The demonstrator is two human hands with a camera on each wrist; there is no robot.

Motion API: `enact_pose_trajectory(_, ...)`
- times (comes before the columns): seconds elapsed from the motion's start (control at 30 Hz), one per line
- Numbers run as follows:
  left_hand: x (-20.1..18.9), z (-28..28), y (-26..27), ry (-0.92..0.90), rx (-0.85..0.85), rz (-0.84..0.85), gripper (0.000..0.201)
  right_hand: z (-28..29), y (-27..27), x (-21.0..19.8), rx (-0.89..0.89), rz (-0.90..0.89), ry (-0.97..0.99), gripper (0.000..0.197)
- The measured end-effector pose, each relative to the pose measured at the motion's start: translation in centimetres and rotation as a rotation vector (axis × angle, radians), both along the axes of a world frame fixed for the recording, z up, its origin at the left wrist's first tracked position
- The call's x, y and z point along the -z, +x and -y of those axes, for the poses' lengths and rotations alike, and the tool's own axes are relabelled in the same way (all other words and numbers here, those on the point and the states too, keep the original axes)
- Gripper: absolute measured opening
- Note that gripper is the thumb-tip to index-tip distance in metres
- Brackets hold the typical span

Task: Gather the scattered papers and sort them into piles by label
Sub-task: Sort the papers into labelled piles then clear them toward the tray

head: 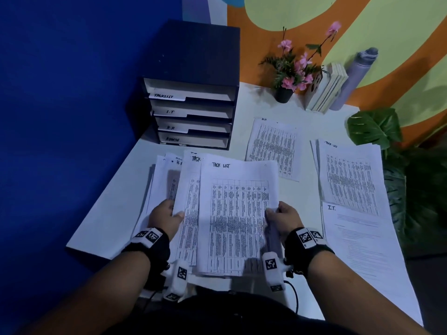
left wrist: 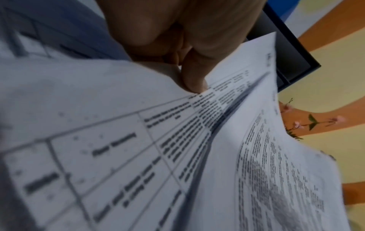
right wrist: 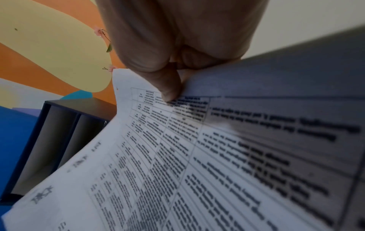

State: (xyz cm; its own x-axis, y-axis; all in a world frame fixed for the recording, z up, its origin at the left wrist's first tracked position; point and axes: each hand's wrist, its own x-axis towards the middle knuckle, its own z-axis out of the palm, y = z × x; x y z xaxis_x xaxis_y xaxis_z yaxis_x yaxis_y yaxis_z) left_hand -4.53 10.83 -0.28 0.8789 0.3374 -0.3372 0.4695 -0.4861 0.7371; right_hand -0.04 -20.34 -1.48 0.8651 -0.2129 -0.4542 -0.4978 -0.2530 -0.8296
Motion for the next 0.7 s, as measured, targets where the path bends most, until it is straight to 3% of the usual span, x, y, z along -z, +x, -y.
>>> enact_pose_trajectory(0.23, 0.0, 0.2, -0.1, -0.228, -0.065, 0.021, 0.027, -0.7, -0.2, 0.2, 0.036, -0.033, 0.124, 0.012)
enact_pose_trajectory(0.4, 0.4, 0.3, -0.2, -0.211, -0.087, -0.002, 0.039, -0.8, -0.3, 0.2, 0.063, -0.05, 0.175, 0.016)
enact_pose_trajectory(0.57, 0.2, 0.5, 0.0, -0.097, -0.079, -0.089, 0.051, -0.6, -0.1, 0.7, 0.02, -0.02, 0.006, 0.013)
enact_pose_trajectory(0.7, 1.0, -0.3, 0.2, -0.049, -0.049, -0.136, 0.037, 0.6, 0.2, 1.0, 0.03, -0.016, -0.11, 0.024)
